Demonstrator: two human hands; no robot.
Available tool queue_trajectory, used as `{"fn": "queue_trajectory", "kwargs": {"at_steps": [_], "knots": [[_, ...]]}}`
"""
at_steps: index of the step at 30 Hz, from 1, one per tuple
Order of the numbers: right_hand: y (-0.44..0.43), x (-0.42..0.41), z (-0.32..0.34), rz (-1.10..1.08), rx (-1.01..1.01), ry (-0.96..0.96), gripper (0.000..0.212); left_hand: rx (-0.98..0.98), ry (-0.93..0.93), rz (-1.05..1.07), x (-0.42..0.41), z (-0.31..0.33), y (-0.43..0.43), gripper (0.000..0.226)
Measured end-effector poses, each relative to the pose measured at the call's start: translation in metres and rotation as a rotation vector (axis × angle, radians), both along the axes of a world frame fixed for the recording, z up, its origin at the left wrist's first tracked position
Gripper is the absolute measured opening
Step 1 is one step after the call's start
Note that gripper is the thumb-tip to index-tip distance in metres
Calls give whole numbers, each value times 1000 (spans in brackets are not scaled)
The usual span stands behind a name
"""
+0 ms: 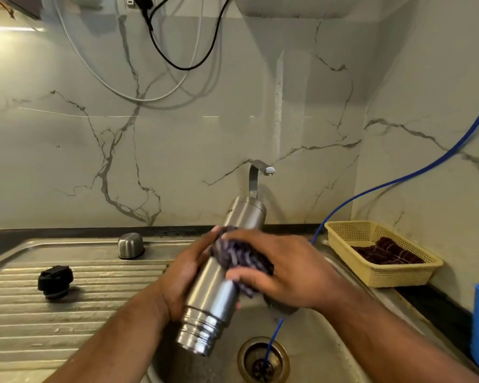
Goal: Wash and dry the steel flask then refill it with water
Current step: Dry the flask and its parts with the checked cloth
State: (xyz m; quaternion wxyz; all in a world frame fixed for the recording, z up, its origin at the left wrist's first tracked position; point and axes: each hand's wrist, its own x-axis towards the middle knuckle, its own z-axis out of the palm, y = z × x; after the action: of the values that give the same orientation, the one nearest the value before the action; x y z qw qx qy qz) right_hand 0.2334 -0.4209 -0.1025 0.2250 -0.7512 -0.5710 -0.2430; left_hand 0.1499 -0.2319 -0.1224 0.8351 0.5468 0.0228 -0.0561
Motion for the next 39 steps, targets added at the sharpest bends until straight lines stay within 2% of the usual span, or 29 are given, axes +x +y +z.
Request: {"fn": "queue_trajectory", "kwargs": {"at_steps": [2,4,6,8,10,12,13,15,17,19,22,24,26,28,30,32,34,37,39], "knots": [[1,7,0,-38,77,-52,58,9,4,-33,-2,2,1,71],[-2,21,-1,-195,304,83,60,30,-5,-135,-4,3,-2,63],[-4,26,-3,-268,379,113,64,26,6,-162,-3,-1,-6,60],[0,13,-3,-197,301,53,63,-47,36,-109,-1,-2,-7,63],[6,-7,-3,-19,82,-88,55,-134,67,-52,-2,3,-1,57],[10,-19,-6,144,-123,-220,51,-58,53,46,-4,4,5,59],[11,-18,-3,155,-150,-226,52,-31,48,92,-5,5,6,59],[6,-9,4,25,0,-106,56,-14,42,77,-6,7,4,58],[-3,4,9,-160,230,22,61,-49,18,-60,-3,5,-1,61],[-5,11,6,-235,338,-5,61,-6,19,-82,-3,3,-7,68],[9,-13,-2,-25,175,-23,54,-144,5,-90,-3,4,-6,65],[18,-34,-10,165,-46,-146,50,-38,-5,114,4,5,2,61],[22,-36,-12,249,-193,-242,52,-81,-37,360,9,5,15,43],[21,-24,-11,186,-127,-129,56,-2,-34,341,3,3,15,37],[13,-10,-7,-14,55,34,64,24,92,217,1,7,7,49],[10,-4,-10,-124,191,26,65,38,98,140,-1,7,5,57],[15,-17,-10,-10,138,-26,58,-10,59,75,-4,9,3,61],[24,-43,-19,287,-99,-237,52,12,13,175,-1,9,6,70],[24,-38,-16,260,-101,-213,52,120,-68,292,0,8,6,49]]}}
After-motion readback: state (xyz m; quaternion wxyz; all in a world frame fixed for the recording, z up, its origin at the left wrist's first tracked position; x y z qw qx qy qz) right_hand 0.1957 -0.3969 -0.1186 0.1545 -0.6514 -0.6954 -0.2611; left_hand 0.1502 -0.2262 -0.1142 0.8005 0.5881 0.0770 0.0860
